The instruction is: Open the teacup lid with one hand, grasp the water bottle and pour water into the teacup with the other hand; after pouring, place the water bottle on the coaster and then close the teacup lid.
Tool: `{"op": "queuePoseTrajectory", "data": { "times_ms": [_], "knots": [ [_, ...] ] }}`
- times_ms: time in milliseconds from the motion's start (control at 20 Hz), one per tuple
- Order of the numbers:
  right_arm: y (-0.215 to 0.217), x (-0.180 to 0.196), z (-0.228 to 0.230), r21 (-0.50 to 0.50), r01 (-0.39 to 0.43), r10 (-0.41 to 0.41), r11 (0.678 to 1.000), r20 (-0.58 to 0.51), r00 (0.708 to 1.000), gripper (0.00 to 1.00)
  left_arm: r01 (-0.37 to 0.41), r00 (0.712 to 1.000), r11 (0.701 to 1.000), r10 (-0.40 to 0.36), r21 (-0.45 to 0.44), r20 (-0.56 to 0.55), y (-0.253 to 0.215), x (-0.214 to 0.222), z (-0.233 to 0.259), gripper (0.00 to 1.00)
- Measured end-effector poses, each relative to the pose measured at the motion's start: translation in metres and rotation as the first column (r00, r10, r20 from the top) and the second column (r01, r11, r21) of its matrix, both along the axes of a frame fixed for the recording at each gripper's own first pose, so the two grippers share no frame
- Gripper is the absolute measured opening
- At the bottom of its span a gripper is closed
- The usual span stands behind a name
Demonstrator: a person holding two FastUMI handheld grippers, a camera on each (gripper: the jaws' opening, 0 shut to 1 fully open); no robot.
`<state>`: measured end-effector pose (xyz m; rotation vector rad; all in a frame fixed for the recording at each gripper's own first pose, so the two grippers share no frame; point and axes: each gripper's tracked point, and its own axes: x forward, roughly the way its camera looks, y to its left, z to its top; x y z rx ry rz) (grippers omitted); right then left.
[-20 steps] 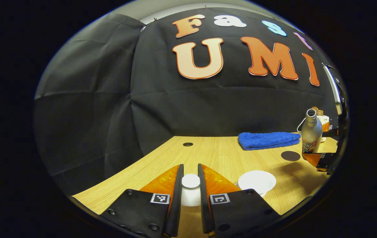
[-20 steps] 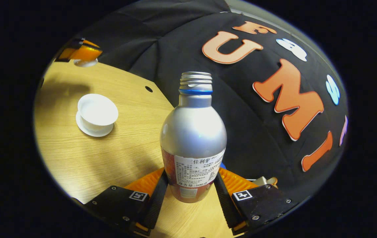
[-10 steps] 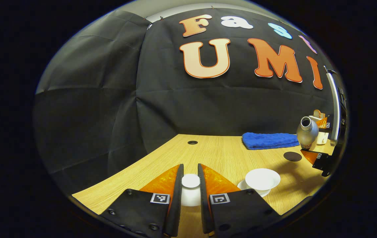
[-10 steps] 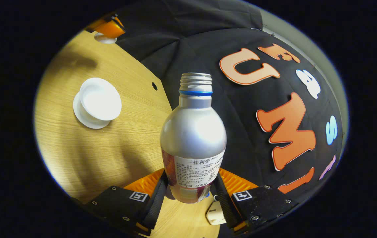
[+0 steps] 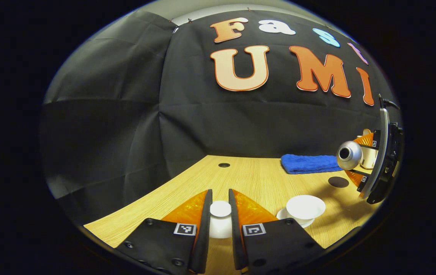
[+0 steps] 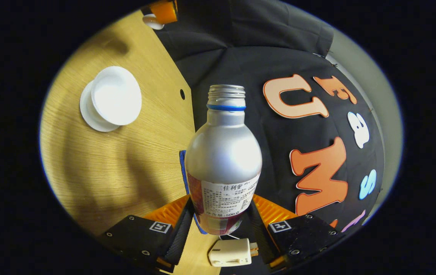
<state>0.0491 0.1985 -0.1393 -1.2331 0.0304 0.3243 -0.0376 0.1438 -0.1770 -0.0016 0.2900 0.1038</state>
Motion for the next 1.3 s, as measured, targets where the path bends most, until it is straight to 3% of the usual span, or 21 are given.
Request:
{"op": "queuePoseTrajectory", "data": {
  "times_ms": [600, 1150, 1300],
  "knots": [
    [-0.003, 0.005, 0.004, -0.196, -0.071, 0.087, 0.978, 0.079, 0.993, 0.78, -0.001, 1.0, 1.0, 0.001, -0.002, -0.007, 0.004, 0.0, -0.002, 0.3],
    [0.008, -0.006, 0.014, -0.349, -0.131, 0.197, 0.928, 0.16, 0.967, 0.78, -0.005, 1.0, 1.0, 0.005, -0.022, -0.016, 0.008, 0.001, -0.006, 0.27],
    [0.009, -0.007, 0.015, -0.383, -0.133, 0.214, 0.914, 0.177, 0.961, 0.78, -0.002, 1.0, 1.0, 0.002, -0.02, -0.015, 0.009, 0.001, -0.005, 0.3]
  ]
}}
